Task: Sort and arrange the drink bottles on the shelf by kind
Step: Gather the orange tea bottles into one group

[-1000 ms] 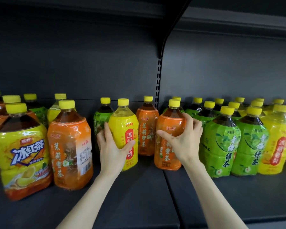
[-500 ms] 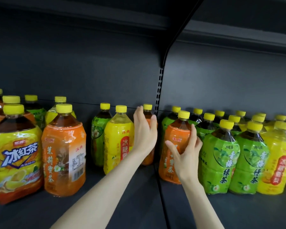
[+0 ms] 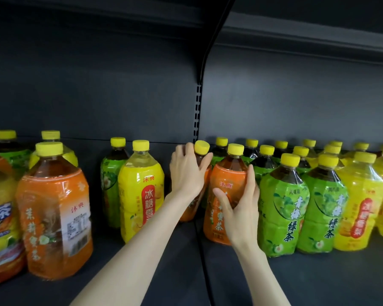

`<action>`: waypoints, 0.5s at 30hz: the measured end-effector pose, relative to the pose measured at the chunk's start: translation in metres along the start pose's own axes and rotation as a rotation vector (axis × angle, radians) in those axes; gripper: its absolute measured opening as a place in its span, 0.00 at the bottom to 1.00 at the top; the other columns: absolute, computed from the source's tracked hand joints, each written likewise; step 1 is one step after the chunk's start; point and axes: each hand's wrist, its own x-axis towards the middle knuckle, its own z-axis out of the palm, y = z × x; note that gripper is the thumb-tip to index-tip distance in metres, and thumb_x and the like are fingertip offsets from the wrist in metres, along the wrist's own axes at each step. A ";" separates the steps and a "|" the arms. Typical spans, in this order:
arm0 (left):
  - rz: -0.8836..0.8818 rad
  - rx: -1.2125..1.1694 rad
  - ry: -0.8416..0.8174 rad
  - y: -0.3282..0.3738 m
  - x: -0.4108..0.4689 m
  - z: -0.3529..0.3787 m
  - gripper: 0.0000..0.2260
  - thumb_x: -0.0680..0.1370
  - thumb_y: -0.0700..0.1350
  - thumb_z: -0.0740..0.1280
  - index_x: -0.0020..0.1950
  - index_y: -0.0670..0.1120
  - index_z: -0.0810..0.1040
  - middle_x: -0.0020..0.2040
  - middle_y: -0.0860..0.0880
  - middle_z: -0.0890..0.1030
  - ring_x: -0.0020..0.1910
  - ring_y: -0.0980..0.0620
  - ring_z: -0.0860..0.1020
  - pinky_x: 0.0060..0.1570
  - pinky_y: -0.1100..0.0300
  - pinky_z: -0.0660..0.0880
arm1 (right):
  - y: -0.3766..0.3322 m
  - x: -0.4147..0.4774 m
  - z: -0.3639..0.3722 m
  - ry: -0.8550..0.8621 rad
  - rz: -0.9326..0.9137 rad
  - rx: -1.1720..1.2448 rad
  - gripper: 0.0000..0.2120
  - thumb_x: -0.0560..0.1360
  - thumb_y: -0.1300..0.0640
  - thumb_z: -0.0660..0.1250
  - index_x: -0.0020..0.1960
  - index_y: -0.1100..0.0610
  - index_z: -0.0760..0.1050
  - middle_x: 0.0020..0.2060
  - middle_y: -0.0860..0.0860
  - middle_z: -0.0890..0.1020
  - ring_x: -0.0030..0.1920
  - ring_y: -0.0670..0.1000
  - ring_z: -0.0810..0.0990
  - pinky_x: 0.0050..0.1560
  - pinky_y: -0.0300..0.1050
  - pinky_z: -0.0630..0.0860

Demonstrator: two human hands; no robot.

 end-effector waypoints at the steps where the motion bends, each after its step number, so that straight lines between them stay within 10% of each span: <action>1: 0.021 -0.006 0.022 0.000 -0.004 -0.002 0.21 0.79 0.55 0.60 0.60 0.39 0.70 0.57 0.40 0.75 0.58 0.41 0.72 0.54 0.51 0.69 | -0.001 -0.001 -0.001 -0.005 0.023 0.005 0.43 0.73 0.45 0.68 0.76 0.43 0.42 0.74 0.55 0.61 0.69 0.54 0.67 0.60 0.38 0.63; 15: 0.085 -0.180 0.099 0.001 -0.043 -0.049 0.18 0.77 0.59 0.60 0.51 0.44 0.74 0.42 0.48 0.80 0.41 0.49 0.78 0.43 0.54 0.75 | -0.031 -0.030 -0.034 0.021 0.122 0.169 0.46 0.64 0.45 0.76 0.75 0.49 0.57 0.63 0.44 0.68 0.61 0.43 0.69 0.58 0.39 0.68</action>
